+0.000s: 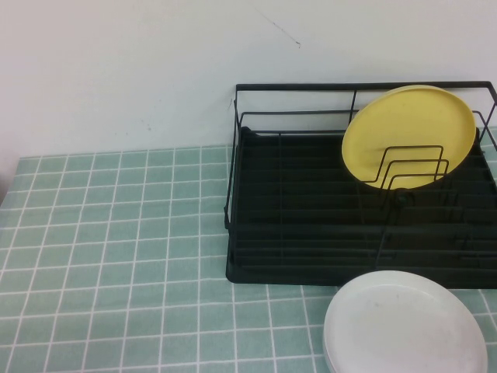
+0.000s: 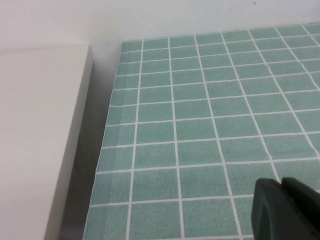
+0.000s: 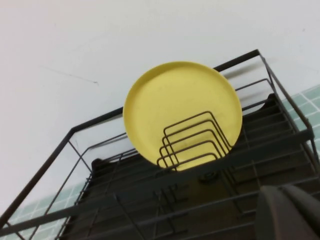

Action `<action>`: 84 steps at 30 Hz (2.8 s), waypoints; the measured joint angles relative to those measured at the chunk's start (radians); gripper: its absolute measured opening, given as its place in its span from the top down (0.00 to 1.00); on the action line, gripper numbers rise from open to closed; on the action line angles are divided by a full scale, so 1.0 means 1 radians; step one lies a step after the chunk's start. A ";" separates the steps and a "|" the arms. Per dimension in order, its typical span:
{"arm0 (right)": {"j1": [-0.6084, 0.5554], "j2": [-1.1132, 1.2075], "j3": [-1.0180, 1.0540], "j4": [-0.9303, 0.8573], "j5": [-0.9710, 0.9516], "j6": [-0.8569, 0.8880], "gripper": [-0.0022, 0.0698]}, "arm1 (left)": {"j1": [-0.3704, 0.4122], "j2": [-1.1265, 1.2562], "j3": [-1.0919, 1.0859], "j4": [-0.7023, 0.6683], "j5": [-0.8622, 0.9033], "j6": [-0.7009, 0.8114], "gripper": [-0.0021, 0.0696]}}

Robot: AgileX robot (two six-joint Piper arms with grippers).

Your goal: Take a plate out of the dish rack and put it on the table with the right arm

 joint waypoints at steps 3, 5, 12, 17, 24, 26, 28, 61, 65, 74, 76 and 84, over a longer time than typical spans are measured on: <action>0.000 0.000 0.000 0.019 0.002 -0.012 0.97 | 0.000 0.000 0.000 0.000 0.000 0.000 0.98; 0.000 0.000 0.000 0.043 0.011 -0.012 0.97 | 0.000 0.000 0.000 0.000 0.000 0.000 0.98; 0.000 0.156 -0.121 0.039 0.126 -0.048 0.97 | 0.000 0.000 0.000 0.000 0.000 0.000 0.98; 0.000 0.490 -0.348 -0.049 0.257 -0.237 0.97 | 0.000 0.000 0.000 0.000 0.000 0.000 0.98; 0.000 0.859 -0.625 -0.067 0.303 -0.642 0.97 | 0.000 0.000 0.000 0.000 0.000 0.000 0.98; 0.000 0.951 -0.704 -0.067 0.311 -0.745 0.96 | 0.000 0.000 0.000 0.000 0.000 0.000 0.98; 0.000 1.033 -0.772 -0.067 0.332 -0.821 0.93 | 0.000 0.000 0.000 0.000 0.000 0.000 0.98; 0.065 1.869 -1.461 -0.080 0.344 -1.180 0.49 | 0.000 0.000 0.000 0.000 0.000 0.000 0.98; 0.067 1.890 -1.466 -0.064 0.291 -1.184 0.49 | 0.000 0.000 0.000 0.000 0.000 0.000 0.98; 0.067 1.958 -1.507 -0.021 0.251 -1.249 0.49 | 0.000 0.000 0.000 0.000 0.000 0.000 0.98; 0.067 1.972 -1.511 -0.011 0.251 -1.269 0.49 | 0.000 0.000 0.000 0.000 0.000 0.000 0.98; 0.067 1.996 -1.515 0.094 0.247 -1.359 0.49 | 0.000 0.000 0.000 0.000 0.000 0.000 0.98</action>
